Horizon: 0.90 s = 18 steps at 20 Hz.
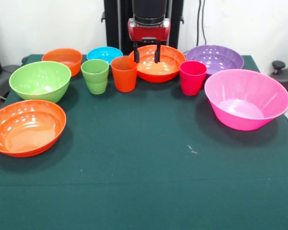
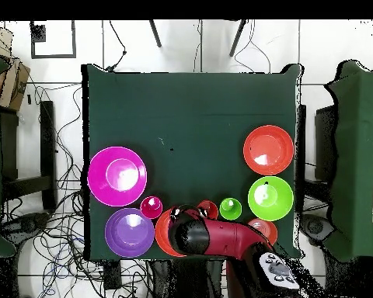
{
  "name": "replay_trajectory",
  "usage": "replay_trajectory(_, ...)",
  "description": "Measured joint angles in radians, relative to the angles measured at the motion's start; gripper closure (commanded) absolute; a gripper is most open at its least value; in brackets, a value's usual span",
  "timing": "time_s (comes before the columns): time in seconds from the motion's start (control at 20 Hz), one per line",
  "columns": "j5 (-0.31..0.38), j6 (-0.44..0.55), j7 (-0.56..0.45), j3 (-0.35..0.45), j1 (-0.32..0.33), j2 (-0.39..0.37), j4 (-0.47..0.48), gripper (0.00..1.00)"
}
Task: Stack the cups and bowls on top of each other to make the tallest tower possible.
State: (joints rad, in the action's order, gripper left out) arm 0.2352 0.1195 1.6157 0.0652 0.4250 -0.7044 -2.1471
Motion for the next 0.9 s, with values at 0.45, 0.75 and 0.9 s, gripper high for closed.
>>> replay_trajectory(0.45, 0.0, 0.0, 0.0, 0.001, 0.004, -0.011, 0.0, 0.0)
replay_trajectory(0.75, 0.007, 0.0, 0.0, 0.001, 0.016, -0.024, 0.0, 0.0)
replay_trajectory(0.9, 0.011, 0.0, 0.0, 0.002, 0.025, -0.031, 0.0, 0.0)
